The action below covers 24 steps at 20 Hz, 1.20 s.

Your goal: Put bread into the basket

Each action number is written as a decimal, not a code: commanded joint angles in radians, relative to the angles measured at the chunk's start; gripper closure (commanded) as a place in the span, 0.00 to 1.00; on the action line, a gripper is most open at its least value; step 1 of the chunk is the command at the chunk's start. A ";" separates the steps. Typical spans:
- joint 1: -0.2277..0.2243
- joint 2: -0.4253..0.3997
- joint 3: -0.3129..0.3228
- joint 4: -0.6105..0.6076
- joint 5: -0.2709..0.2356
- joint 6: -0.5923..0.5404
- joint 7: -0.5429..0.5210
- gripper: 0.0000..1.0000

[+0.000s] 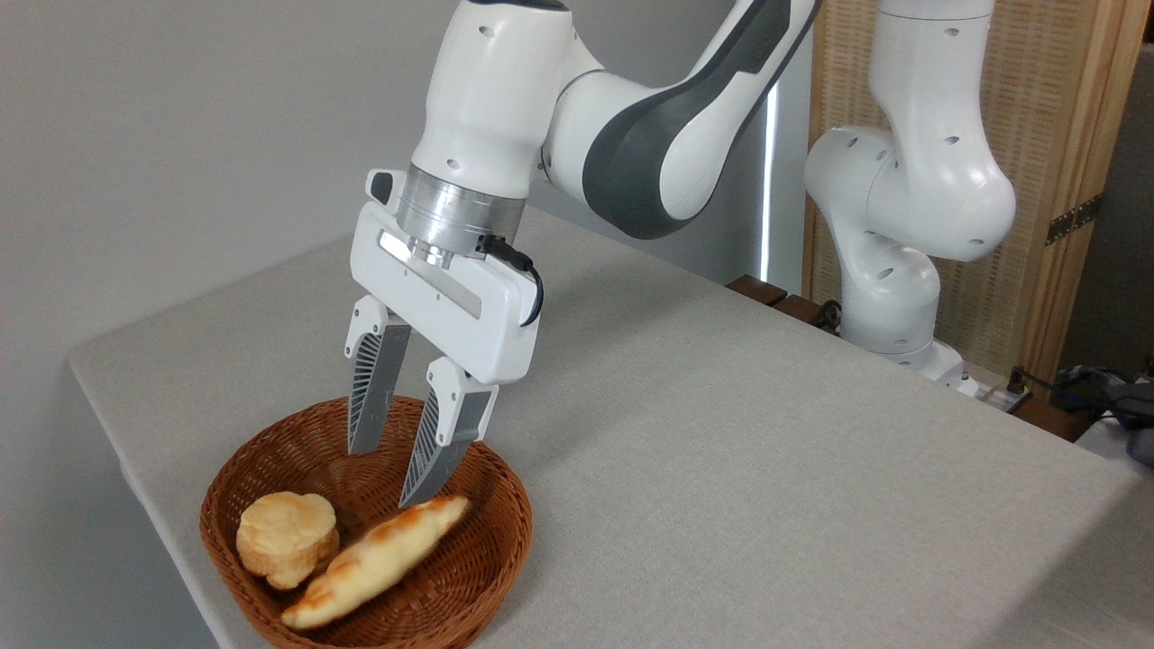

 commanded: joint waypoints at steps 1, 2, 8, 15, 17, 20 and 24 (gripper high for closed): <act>-0.008 0.007 0.008 0.009 -0.021 0.014 0.009 0.00; -0.008 0.007 0.008 0.009 -0.021 0.013 0.003 0.00; -0.011 -0.054 0.004 0.009 -0.006 0.000 -0.100 0.00; -0.009 -0.148 0.007 0.011 -0.008 -0.239 -0.100 0.00; -0.008 -0.151 0.007 0.017 -0.008 -0.309 -0.100 0.00; -0.005 -0.151 0.011 0.067 -0.006 -0.415 -0.100 0.00; -0.003 -0.149 0.022 0.075 -0.004 -0.506 -0.097 0.00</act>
